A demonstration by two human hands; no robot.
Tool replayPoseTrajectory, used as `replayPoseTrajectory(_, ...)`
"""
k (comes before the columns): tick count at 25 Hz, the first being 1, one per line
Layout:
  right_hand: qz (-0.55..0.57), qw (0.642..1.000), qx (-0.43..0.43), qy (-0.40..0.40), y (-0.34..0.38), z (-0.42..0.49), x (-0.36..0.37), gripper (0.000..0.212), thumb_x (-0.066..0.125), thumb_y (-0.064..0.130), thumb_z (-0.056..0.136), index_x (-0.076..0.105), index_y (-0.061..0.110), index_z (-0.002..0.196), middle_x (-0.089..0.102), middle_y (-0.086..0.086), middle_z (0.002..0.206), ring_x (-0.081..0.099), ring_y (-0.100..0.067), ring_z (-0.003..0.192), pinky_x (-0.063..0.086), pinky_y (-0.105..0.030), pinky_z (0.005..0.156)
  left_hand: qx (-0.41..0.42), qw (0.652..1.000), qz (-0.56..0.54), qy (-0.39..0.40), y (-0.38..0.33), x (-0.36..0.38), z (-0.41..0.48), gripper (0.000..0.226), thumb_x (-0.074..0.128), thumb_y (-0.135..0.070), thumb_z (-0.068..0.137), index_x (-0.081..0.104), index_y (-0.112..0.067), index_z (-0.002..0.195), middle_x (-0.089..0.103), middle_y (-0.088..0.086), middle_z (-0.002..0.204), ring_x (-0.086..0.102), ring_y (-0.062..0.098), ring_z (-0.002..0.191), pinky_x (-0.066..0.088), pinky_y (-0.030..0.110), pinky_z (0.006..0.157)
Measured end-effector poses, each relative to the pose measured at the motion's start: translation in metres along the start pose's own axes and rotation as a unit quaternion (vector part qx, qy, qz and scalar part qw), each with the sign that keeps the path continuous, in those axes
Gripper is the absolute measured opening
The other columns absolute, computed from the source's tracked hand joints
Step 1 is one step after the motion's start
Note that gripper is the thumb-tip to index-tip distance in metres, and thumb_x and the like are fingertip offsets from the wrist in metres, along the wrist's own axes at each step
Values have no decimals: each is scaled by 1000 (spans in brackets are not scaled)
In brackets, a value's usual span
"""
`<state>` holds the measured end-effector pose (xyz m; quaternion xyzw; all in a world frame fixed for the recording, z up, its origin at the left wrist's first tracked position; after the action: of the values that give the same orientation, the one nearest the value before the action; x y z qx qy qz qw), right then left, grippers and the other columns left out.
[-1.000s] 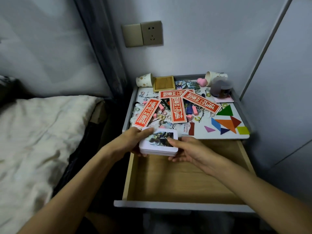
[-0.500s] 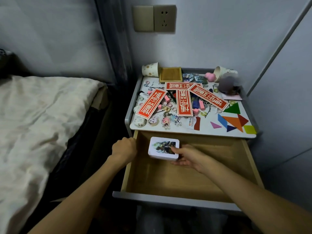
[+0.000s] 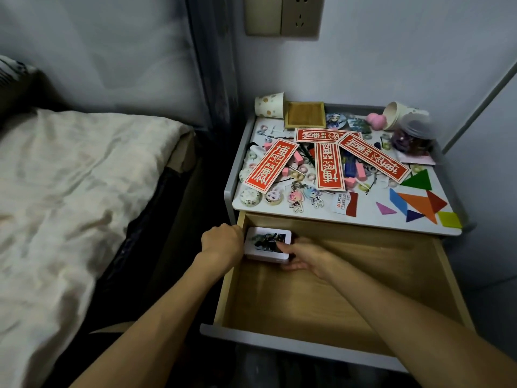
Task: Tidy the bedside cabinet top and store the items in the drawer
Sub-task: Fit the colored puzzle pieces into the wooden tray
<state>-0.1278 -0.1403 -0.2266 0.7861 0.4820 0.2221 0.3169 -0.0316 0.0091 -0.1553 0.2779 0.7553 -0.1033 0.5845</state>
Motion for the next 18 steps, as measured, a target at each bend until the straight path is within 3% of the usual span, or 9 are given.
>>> replayPoseTrajectory(4, -107, 993, -29, -27, 5, 5, 3, 32, 68, 18, 90, 60, 2, 117, 65, -15, 101, 63, -19, 72, 58, -27, 61, 4, 1000, 6, 0, 0, 1, 2, 22, 44, -15, 98, 60, -11, 113, 67, 7, 105, 66, 24, 93, 47, 31, 68)
replayPoseTrajectory(6, -200, 976, -52, -64, 9, 7, 3, 33, 69, 23, 89, 61, 3, 114, 66, -13, 84, 63, -19, 58, 56, -27, 55, 7, 1000, 7, -2, -1, 0, 2, 22, 43, -15, 98, 60, -11, 112, 67, 7, 103, 66, 24, 91, 50, 31, 69)
replayPoseTrajectory(8, -255, 959, -70, -106, 11, 7, 5, 28, 70, 27, 88, 62, 4, 101, 62, -8, 64, 60, -13, 40, 50, -21, 42, 11, 1000, 2, -4, 0, 1, 0, 23, 42, -16, 99, 60, -11, 112, 67, 7, 102, 66, 24, 90, 51, 32, 70)
replayPoseTrajectory(10, -279, 946, -84, -145, 11, 5, 6, 21, 69, 26, 88, 59, 8, 86, 58, -5, 59, 52, -6, 29, 38, -15, 32, 15, 1000, -8, -2, 0, 1, 0, 23, 42, -17, 100, 60, -10, 112, 66, 8, 103, 66, 25, 90, 50, 32, 69)
replayPoseTrajectory(12, -282, 940, -88, -168, 7, 6, 7, 23, 71, 28, 86, 61, 6, 85, 65, -9, 67, 54, -9, 32, 36, -16, 32, 20, 1000, -9, 1, -1, 1, -1, 23, 42, -17, 100, 59, -10, 114, 66, 8, 105, 66, 25, 92, 50, 32, 69)
replayPoseTrajectory(16, -255, 952, -82, -149, 7, 0, 10, 33, 74, 25, 84, 66, -1, 102, 72, -17, 89, 65, -24, 53, 55, -31, 50, 14, 1000, 1, 6, 0, 0, -2, 23, 41, -18, 100, 58, -11, 114, 66, 7, 103, 66, 24, 91, 50, 32, 70)
replayPoseTrajectory(18, -248, 957, -80, -125, 12, -11, 6, 30, 74, 23, 84, 65, 0, 101, 70, -15, 90, 65, -23, 60, 56, -28, 53, 2, 1000, 22, -1, -1, -6, -6, 23, 40, -20, 101, 58, -13, 113, 66, 5, 102, 66, 23, 91, 49, 32, 72)
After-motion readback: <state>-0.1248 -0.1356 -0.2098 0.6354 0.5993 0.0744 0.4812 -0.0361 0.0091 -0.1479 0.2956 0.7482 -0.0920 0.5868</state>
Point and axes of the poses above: each hand's wrist, its own z-axis towards the middle knuckle, its own x-axis out of the palm, y = z × x, the point moved 3 cm from there along z, towards the middle knuckle
